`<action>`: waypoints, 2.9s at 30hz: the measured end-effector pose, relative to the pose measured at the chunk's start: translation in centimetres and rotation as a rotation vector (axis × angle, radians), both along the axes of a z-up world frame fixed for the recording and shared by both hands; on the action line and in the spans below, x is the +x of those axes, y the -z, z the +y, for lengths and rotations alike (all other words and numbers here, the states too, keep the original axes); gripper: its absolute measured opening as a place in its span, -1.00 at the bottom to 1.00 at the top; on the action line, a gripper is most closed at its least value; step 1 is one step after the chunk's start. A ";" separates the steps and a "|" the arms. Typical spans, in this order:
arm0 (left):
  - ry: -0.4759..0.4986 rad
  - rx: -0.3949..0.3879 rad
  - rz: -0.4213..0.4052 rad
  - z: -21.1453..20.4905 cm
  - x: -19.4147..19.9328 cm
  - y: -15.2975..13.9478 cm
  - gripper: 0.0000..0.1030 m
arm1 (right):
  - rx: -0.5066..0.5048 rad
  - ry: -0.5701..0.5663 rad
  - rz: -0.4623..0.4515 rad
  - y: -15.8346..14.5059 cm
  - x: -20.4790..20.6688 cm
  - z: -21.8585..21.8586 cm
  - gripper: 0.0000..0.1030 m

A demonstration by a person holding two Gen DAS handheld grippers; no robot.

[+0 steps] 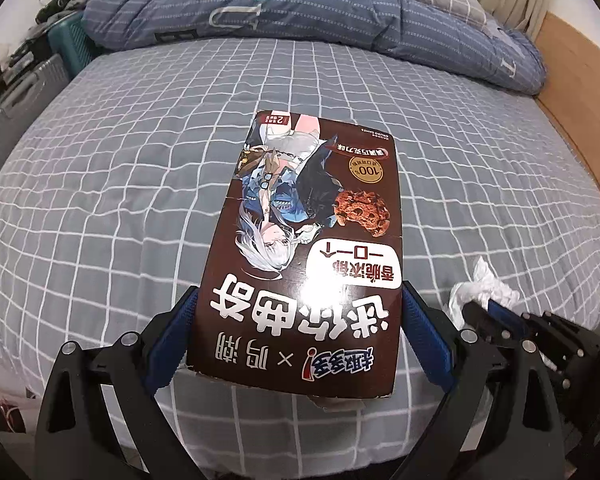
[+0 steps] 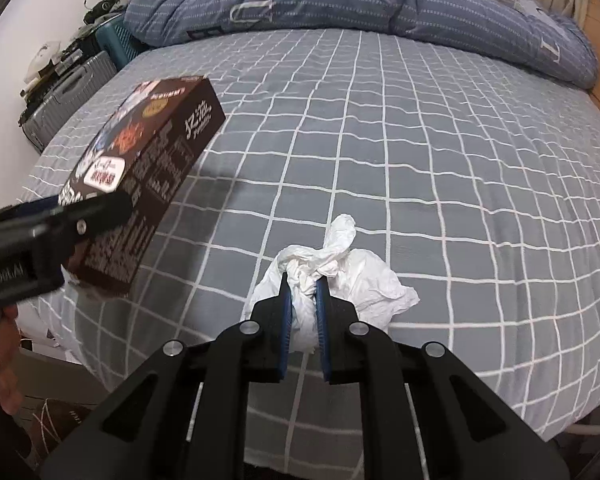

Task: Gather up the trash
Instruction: 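Carry the brown box and white tissue down over the trash bin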

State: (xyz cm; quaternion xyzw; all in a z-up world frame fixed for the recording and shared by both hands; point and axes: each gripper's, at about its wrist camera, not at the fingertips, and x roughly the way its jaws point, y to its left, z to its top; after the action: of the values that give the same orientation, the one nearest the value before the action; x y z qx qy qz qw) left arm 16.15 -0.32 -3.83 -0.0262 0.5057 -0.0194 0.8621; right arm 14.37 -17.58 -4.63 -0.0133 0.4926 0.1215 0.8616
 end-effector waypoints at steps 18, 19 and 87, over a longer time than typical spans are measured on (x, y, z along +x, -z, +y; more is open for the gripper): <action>-0.014 -0.016 0.004 0.1 -5.0 -2.2 0.80 | 0.007 0.040 -0.044 -4.2 -4.7 -2.3 -0.78; -0.015 -0.016 0.005 0.1 -5.4 -2.3 0.80 | 0.007 0.042 -0.045 -4.4 -5.0 -2.3 -0.78; -0.017 0.018 0.211 0.3 -29.1 12.5 0.80 | 0.000 0.079 0.187 9.7 -25.2 -3.3 -0.75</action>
State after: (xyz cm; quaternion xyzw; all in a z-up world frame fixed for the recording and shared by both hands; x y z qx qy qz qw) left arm -12.94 -0.05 -16.37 -0.0246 0.5934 -0.0048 0.8045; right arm -10.86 -20.91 -14.37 0.0175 0.5711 0.0882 0.8160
